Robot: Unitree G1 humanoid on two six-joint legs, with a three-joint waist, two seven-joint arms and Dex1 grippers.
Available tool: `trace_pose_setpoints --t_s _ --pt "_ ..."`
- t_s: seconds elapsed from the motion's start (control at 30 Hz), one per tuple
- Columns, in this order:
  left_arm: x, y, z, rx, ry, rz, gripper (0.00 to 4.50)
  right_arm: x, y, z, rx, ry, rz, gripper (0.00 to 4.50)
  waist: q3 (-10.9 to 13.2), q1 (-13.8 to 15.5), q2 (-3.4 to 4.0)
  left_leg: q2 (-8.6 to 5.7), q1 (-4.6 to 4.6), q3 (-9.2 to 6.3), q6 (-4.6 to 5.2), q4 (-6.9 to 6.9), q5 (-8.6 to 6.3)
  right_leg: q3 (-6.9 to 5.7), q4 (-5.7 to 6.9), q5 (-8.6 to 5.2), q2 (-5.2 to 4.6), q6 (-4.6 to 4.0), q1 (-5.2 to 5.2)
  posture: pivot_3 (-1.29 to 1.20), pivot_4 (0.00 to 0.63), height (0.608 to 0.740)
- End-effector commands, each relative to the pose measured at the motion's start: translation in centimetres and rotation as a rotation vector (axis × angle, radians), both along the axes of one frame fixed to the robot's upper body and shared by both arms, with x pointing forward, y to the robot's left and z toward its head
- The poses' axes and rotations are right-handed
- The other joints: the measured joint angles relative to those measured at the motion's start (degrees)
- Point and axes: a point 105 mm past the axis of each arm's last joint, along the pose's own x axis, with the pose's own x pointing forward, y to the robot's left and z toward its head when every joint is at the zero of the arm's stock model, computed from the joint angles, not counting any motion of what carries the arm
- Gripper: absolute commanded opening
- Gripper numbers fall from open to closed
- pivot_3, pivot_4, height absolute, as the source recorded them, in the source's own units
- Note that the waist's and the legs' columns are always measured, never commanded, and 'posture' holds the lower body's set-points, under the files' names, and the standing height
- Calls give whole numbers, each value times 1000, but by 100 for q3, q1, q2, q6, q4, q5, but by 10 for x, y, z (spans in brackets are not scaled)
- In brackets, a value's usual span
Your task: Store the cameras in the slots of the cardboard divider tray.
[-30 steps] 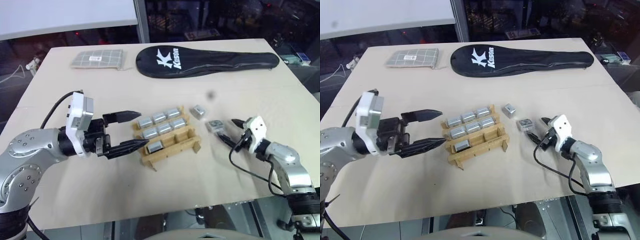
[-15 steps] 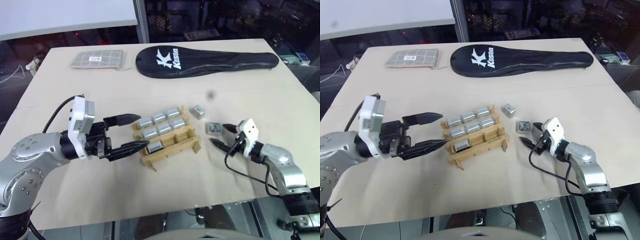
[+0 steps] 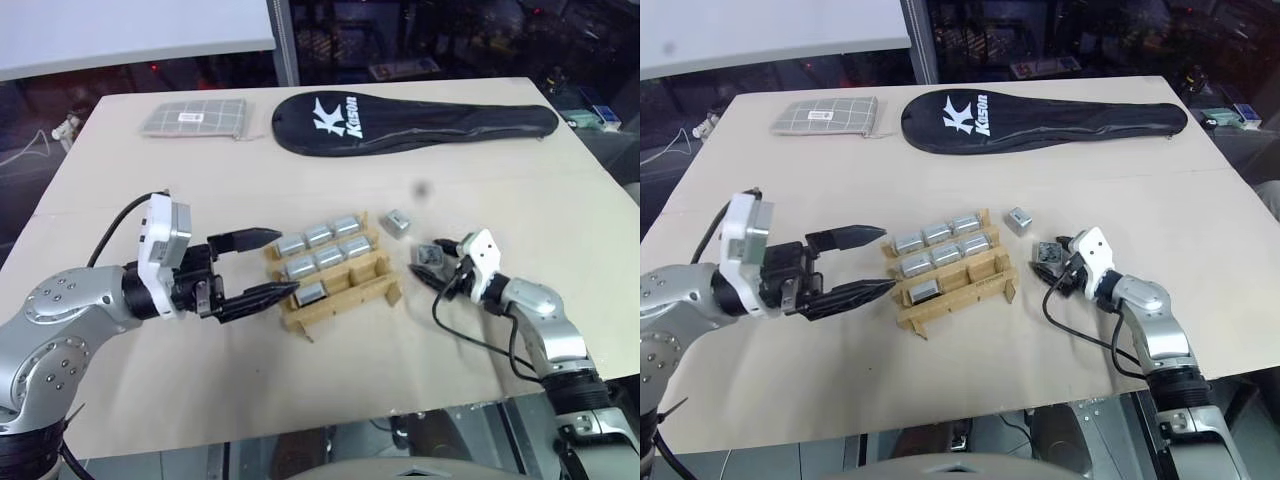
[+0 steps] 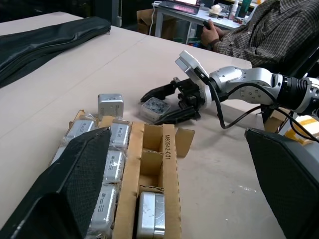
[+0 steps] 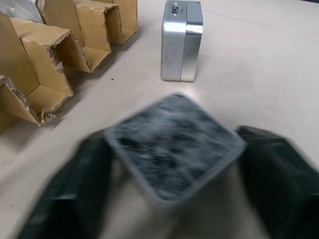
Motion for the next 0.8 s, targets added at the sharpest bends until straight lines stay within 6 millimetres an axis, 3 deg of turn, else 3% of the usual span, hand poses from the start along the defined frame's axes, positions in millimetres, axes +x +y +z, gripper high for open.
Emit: trace_pose_setpoints --t_s 0.03,0.23,0.33,0.6,0.8 --pt "-3 -2 3 0 -34 -15 4500 2 -3 11 4 -46 3 2620 0 0 0 0 0 0 0 0 0 0 0 0 0 0 0 0 150 740" --pt "-1 -4 -1 -12 -18 -7 4500 0 0 17 18 -68 17 2620 0 1 0 0 0 0 0 0 0 0 0 1 0 -1 0 0 150 740" --pt "2 -10 -5 -30 7 -22 4500 -2 7 38 -13 -172 72 2620 3 4 4 0 -1 -1 0 0 0 -1 0 1 0 -2 0 0 150 740" --pt "23 -36 -13 -119 102 -57 4500 -20 54 101 -109 -528 321 2620 3 4 4 -1 -2 -5 0 1 0 -2 2 3 1 -1 0 0 150 740" --pt "34 -55 -4 -223 177 -128 4500 -33 85 112 -339 -848 479 2620 3 5 3 -3 -10 -5 -1 1 1 -8 0 16 1 17 -2 0 150 740"
